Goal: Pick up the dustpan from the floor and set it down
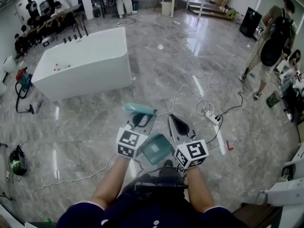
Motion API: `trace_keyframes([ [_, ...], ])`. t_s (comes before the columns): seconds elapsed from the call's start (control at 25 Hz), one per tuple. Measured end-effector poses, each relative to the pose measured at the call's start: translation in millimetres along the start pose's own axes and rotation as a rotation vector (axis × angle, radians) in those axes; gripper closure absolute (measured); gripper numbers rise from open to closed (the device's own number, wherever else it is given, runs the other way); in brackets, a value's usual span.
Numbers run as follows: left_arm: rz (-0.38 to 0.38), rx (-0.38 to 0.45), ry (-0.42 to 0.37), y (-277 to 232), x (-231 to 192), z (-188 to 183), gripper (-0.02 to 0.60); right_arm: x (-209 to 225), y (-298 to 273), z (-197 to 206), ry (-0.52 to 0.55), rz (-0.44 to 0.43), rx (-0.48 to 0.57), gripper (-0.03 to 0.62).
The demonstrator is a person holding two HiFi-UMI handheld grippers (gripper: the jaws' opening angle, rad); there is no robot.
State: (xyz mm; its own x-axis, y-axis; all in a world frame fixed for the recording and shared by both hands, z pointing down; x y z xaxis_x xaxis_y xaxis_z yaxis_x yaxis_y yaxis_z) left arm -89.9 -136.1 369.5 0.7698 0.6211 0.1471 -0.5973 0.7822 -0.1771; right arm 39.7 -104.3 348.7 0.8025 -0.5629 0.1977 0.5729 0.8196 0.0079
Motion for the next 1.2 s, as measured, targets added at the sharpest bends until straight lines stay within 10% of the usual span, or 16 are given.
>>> trace_keyframes([
  [0.8,-0.020,-0.056,0.032,-39.3,-14.5,32.8,0.474,36.6,0.0,33.0,-0.057,0.061,-0.081,0.588],
  [1.2,-0.015,-0.120,0.058,-104.2,-17.0,106.1,0.474,101.5,-1.3,88.2,-0.111,0.143,-0.196,0.588],
])
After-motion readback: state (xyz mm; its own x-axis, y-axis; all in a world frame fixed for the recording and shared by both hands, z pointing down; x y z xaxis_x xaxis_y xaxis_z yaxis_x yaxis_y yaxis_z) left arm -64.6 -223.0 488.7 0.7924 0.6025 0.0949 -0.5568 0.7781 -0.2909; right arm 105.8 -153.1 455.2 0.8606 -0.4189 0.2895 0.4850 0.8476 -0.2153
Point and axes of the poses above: the fingertips, and each gripper's own axes: y backward along the fingers, x to its right, z out of its underside, the point moved 5 cm from there along y, backward along the fingers, and after that the axes turned 6 degrees about -y, right-handed, at the moved point
